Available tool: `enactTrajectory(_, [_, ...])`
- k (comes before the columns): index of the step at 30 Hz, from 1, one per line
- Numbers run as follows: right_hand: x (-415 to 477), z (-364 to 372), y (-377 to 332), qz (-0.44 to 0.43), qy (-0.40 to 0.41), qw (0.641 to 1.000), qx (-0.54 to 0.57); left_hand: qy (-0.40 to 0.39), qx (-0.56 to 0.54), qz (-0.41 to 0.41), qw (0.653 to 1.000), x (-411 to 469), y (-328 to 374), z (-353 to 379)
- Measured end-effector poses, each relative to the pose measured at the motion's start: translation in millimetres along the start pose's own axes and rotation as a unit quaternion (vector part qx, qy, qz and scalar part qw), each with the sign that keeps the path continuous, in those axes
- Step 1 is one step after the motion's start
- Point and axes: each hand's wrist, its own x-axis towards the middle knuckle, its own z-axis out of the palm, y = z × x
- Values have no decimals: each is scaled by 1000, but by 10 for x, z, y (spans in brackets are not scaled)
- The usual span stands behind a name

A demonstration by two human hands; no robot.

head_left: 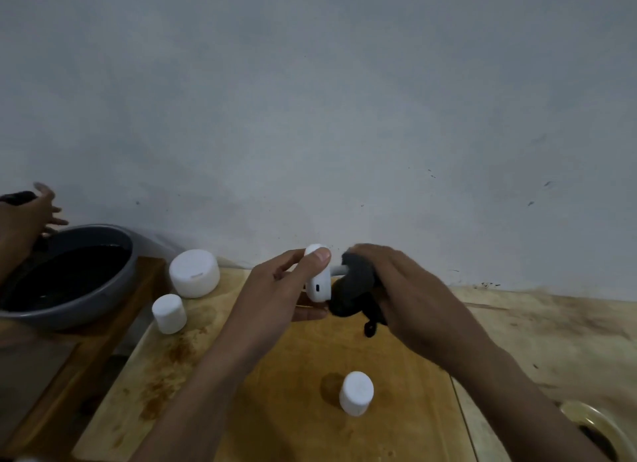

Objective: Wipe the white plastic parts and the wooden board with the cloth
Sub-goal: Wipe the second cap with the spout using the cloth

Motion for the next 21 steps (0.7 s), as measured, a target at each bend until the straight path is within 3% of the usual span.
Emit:
enactTrajectory(4, [30,162,8,-105,9,980,-170,-23,9,-24,999,-27,37,61])
enactTrajectory(14, [61,-53,192,-75,14,995,-70,0,-19,-48,999,6,50,67])
enactTrajectory(21, [-1,200,126,-150,44,969,-193,-2,-11,-74,997,2,58,140])
